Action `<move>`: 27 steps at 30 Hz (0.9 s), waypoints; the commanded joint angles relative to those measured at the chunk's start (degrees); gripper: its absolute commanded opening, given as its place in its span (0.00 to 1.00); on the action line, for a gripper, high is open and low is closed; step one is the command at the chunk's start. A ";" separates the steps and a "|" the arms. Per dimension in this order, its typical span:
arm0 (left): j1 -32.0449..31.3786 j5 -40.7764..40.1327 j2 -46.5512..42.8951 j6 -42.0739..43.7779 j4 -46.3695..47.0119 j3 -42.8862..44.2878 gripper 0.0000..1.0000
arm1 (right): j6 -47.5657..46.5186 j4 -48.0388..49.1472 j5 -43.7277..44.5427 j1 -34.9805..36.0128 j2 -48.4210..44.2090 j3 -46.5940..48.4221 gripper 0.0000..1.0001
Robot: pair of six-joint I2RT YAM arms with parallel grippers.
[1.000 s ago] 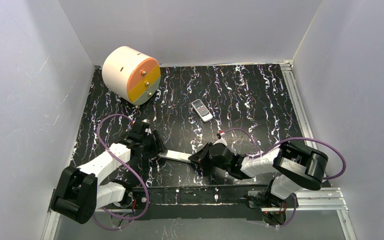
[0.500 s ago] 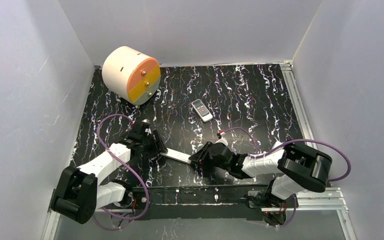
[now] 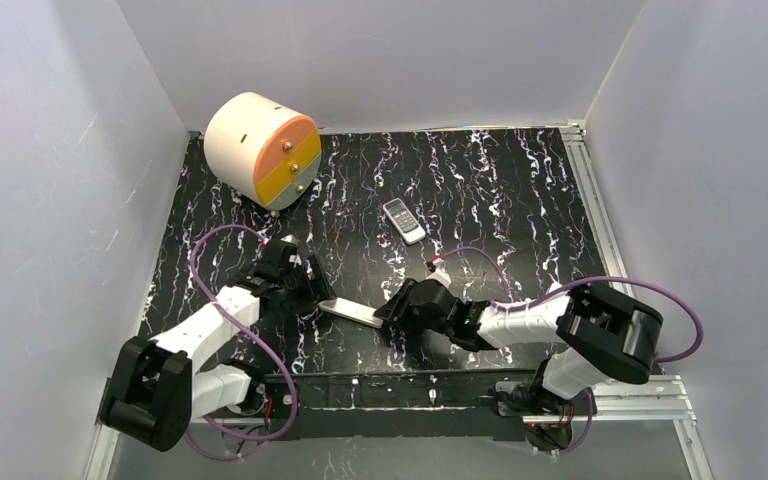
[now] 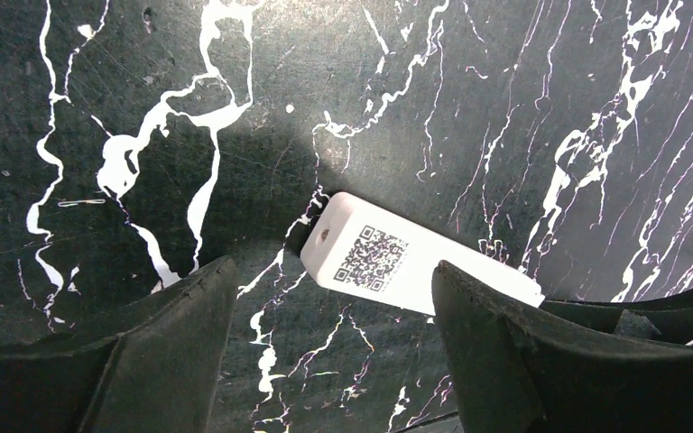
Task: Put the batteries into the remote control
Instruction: Load the battery cover into the remote control.
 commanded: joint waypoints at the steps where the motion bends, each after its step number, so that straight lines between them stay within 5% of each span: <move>1: 0.26 -0.43 -0.19 1.56 -0.02 1.64 0.77 | -3.43 -1.79 -0.06 0.19 2.09 3.68 0.48; 23: 0.18 2.53 4.19 3.67 6.14 -1.70 0.64 | -4.75 -4.80 1.13 0.00 2.89 1.80 0.46; 27: 0.03 2.76 2.41 3.19 6.34 -2.99 0.56 | -4.98 -5.11 1.06 -0.16 3.27 1.56 0.40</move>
